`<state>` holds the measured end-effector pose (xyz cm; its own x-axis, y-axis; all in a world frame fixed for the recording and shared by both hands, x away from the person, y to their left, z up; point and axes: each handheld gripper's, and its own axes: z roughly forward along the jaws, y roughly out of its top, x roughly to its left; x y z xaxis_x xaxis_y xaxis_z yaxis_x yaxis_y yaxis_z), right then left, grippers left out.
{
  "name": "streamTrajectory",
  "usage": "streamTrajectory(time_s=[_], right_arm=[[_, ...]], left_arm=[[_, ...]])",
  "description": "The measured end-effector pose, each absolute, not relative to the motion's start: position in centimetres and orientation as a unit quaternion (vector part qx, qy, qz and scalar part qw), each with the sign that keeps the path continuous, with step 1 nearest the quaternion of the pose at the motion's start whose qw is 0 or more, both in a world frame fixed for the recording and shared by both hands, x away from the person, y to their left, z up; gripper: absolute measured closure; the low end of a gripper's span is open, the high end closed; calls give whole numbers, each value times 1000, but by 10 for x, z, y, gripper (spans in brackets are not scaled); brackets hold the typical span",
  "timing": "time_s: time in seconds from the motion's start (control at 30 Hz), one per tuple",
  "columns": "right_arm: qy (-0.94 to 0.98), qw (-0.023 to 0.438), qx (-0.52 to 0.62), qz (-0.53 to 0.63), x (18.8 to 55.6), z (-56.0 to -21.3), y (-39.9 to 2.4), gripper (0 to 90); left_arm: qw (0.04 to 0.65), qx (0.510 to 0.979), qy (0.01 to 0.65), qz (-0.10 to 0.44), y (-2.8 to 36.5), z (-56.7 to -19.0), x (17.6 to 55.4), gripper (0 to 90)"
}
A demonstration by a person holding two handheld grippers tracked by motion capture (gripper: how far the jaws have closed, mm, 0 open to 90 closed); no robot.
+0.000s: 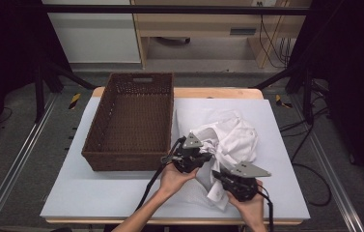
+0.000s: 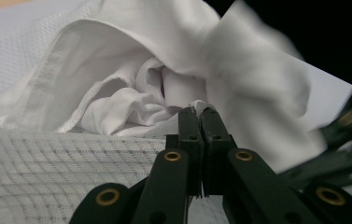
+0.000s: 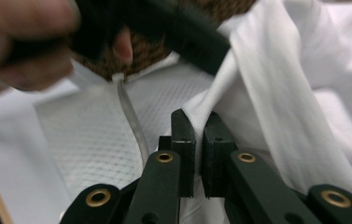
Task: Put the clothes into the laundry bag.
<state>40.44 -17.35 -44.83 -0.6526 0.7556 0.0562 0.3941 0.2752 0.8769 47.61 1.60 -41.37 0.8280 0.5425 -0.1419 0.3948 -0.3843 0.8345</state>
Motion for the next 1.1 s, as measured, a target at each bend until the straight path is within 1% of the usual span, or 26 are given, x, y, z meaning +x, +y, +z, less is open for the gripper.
streamTrajectory(time_s=[0.13,0.27,0.33,0.43,0.6,0.67,0.73,0.8,0.83,0.9,0.93,0.97,1.0,1.03,1.1], right_arm=[[777,183,399,452,425,-468,-160,849],[787,207,417,404,440,-485,-152,844],[791,212,412,399,441,-487,-151,818],[787,198,405,422,434,-480,-154,746],[767,189,380,481,404,-451,-171,653],[754,203,381,494,393,-440,-183,609],[743,227,389,495,387,-432,-196,556],[732,253,401,489,387,-431,-207,510],[732,257,409,480,389,-433,-210,496],[747,248,413,457,397,-442,-210,515],[756,248,412,445,402,-448,-207,548],[762,252,411,433,407,-454,-205,648],[768,247,411,425,411,-460,-203,772],[771,239,416,419,413,-463,-201,875],[777,229,413,415,413,-463,-197,892]], left_arm=[[475,829,282,82,18,-415,472,888],[472,830,287,79,24,-422,469,888],[476,828,289,72,29,-425,470,888],[479,823,295,72,35,-426,470,887],[476,825,296,74,40,-427,472,886],[475,825,296,75,41,-428,471,886],[475,825,296,75,41,-429,471,886],[477,824,296,75,42,-429,471,886],[478,824,296,73,42,-429,472,886],[479,824,294,75,41,-428,472,886],[478,825,292,76,41,-428,472,886],[478,825,292,77,40,-427,471,886],[477,825,291,79,40,-427,471,886],[477,825,291,80,40,-427,470,886],[479,824,292,79,39,-426,470,886]])
